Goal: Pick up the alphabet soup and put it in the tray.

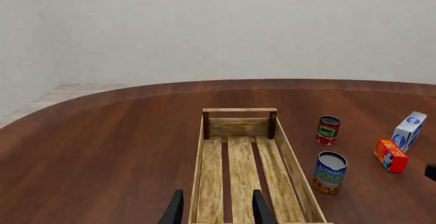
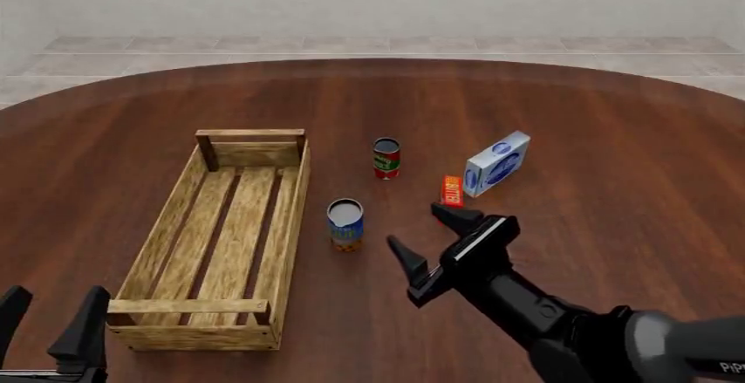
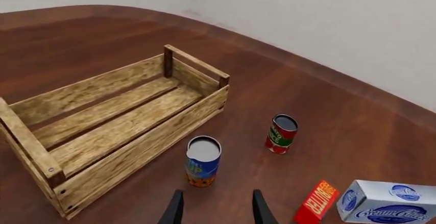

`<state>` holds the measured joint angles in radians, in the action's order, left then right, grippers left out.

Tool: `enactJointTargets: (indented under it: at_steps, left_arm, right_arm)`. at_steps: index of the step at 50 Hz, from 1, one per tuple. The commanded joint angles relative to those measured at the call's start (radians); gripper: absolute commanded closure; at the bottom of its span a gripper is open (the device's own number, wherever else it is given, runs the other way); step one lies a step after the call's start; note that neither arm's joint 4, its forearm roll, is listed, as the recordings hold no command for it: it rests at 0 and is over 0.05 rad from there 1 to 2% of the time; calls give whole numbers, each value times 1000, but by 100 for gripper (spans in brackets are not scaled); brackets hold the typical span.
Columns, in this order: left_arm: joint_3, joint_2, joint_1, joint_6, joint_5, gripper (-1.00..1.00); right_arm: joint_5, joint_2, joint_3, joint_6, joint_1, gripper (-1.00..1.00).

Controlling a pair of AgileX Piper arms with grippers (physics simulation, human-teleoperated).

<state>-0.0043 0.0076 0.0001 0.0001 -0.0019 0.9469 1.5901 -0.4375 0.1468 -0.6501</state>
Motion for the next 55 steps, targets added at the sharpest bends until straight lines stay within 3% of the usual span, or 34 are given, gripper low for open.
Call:
enactJointTargets:
  at_steps: [1,55]
  left_arm:
    - [0,0,0,0,0,-100]
    - [0,0,0,0,0,-100]
  right_arm:
    - [4,26,-19,2,-11,-100]
    - [14,210,-163,46,-19,-100]
